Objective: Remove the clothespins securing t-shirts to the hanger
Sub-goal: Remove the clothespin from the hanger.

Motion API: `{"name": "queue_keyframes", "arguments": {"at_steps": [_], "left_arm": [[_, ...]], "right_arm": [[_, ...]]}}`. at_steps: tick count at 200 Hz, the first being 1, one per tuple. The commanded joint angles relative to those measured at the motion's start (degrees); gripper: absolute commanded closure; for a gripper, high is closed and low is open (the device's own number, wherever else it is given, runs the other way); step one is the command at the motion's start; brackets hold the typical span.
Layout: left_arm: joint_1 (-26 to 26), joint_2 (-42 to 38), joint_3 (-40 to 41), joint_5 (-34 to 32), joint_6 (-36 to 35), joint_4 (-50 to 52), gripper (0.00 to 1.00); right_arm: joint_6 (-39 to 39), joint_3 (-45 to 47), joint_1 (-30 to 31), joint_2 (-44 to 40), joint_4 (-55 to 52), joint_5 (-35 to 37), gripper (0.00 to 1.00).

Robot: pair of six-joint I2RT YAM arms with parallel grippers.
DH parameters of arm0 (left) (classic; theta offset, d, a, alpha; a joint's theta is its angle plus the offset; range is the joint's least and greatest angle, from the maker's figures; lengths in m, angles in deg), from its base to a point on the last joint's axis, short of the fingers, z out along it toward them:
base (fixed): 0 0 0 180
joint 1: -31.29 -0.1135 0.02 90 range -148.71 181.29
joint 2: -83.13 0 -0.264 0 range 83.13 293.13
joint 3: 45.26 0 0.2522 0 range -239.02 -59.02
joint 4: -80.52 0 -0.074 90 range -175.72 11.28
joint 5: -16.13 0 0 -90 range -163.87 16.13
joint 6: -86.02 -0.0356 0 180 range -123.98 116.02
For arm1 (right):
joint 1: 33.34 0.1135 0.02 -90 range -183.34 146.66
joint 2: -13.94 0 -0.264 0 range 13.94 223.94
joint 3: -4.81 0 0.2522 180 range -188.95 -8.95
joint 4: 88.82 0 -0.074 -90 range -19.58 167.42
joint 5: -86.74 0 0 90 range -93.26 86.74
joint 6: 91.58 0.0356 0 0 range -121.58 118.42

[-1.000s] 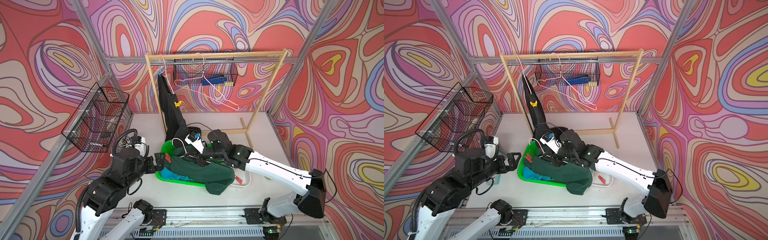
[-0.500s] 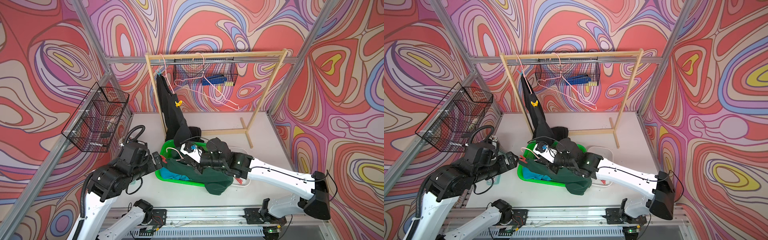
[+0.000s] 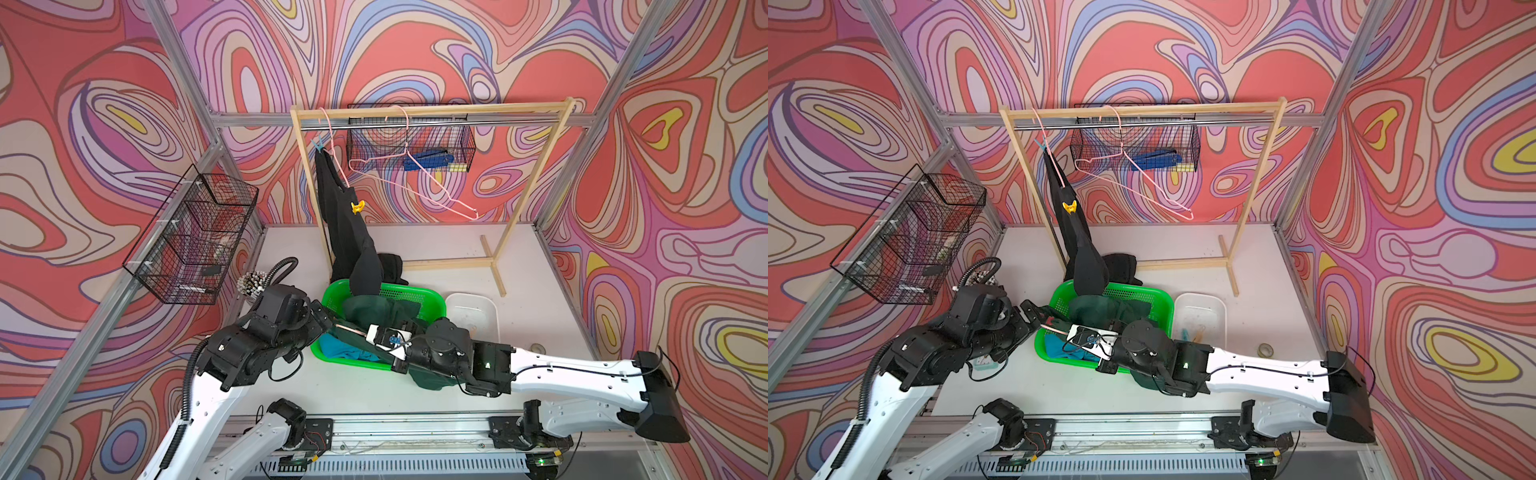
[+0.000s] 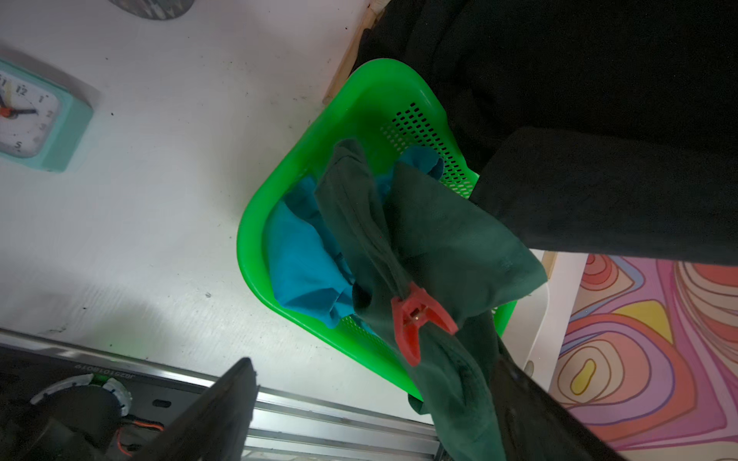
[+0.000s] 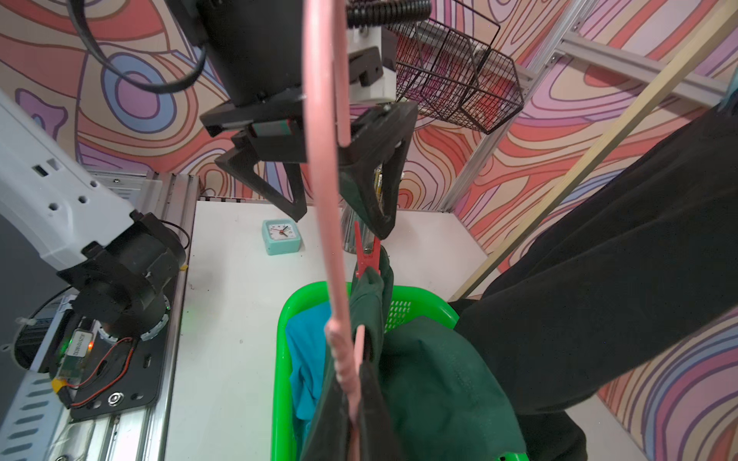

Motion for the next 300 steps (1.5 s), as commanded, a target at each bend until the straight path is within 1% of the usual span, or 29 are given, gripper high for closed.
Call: {"name": "queue_keyframes", "arguments": {"at_steps": [1, 35, 51, 72, 94, 135, 157, 182, 198, 217, 252, 279, 300], "left_arm": [[-0.18, -0.96, 0.72, -1.94, 7.37, -2.02, 0.06], [-0.42, -3.40, 2.92, -3.79, 12.18, -3.03, 0.05], [-0.61, -4.32, 3.81, -4.65, 13.69, -3.49, 0.06], [-0.67, -4.59, 5.77, -3.76, 15.65, -5.27, 0.15], [-1.00, -4.69, 7.49, -1.98, 17.14, -7.74, 0.21], [-1.50, -5.06, 10.15, -0.23, 19.32, -10.54, 0.28], [-1.58, -5.88, 11.07, 1.02, 20.53, -11.63, 0.30], [-1.54, -6.64, 10.30, -0.78, 20.36, -10.22, 0.37], [-1.58, -6.99, 9.81, -1.48, 20.36, -9.12, 0.39], [-1.53, -7.34, 9.80, -1.13, 21.26, -9.27, 0.39], [-1.67, -6.82, 9.19, -1.40, 20.58, -9.20, 0.51], [-1.63, -6.77, 10.22, -0.90, 20.84, -10.71, 0.60], [-1.67, -6.40, 10.58, -0.61, 20.85, -11.64, 0.63]], "right_arm": [[-3.78, 1.25, 1.90, -1.19, 6.09, 5.83, 1.00], [-8.27, 2.14, 5.92, 0.07, 8.63, 11.81, 1.00], [-8.85, 2.49, 6.75, 0.71, 9.41, 13.39, 1.00], [-7.47, 3.19, 7.10, -0.26, 10.49, 12.39, 1.00], [-7.27, 3.38, 7.24, -0.41, 10.25, 13.08, 1.00], [-7.56, 3.55, 7.98, -0.05, 9.68, 14.45, 1.00], [-7.11, 3.12, 8.26, 0.12, 8.88, 14.72, 1.00], [-7.30, 3.28, 8.33, 0.55, 9.30, 15.00, 1.00], [-7.39, 2.91, 8.42, 0.94, 9.31, 15.16, 1.00], [-7.21, 2.50, 8.44, 1.14, 8.61, 15.19, 1.00], [-7.09, 3.09, 8.56, 0.70, 8.61, 15.61, 1.00], [-6.42, 3.80, 8.58, -0.27, 9.03, 15.23, 1.00], [-6.37, 3.63, 8.61, -0.23, 8.45, 15.37, 1.00]]}}
